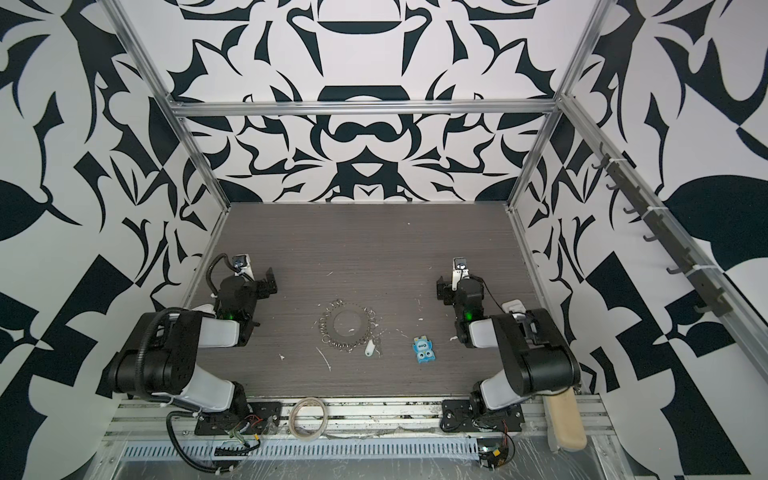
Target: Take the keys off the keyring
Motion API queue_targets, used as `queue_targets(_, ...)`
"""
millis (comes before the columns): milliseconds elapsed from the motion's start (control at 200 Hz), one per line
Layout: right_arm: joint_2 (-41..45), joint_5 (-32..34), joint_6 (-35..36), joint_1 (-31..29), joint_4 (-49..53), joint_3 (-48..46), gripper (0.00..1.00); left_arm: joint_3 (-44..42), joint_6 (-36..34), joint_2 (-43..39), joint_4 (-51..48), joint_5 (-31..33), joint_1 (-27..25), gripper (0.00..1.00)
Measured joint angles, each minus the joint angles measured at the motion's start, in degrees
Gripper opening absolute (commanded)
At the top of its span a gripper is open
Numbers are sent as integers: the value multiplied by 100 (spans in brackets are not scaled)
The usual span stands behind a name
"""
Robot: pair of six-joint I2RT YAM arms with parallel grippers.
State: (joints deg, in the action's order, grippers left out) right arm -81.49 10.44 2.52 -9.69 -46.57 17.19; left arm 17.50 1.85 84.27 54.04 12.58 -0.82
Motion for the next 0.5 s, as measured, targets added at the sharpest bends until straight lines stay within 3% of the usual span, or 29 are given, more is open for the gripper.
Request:
queue_targets(150,1438,184,-122,-695,2118,778,86,286,-46,-1517,-1355,-197,-271,99)
queue_targets(245,1884,39,-723,-999,3423,1622,85,887,-17,-2096,-2245,-616,-483,99)
queue_targets(385,1851,-544,-1858,-1241,4758,2409,81,1403,7,-2496,-3314,-1425,-804,98)
queue_targets(500,1246,-1115,-2612,-1738,5582,2677,80,1453,-4,-2618,-4074,-2057,-1123,95)
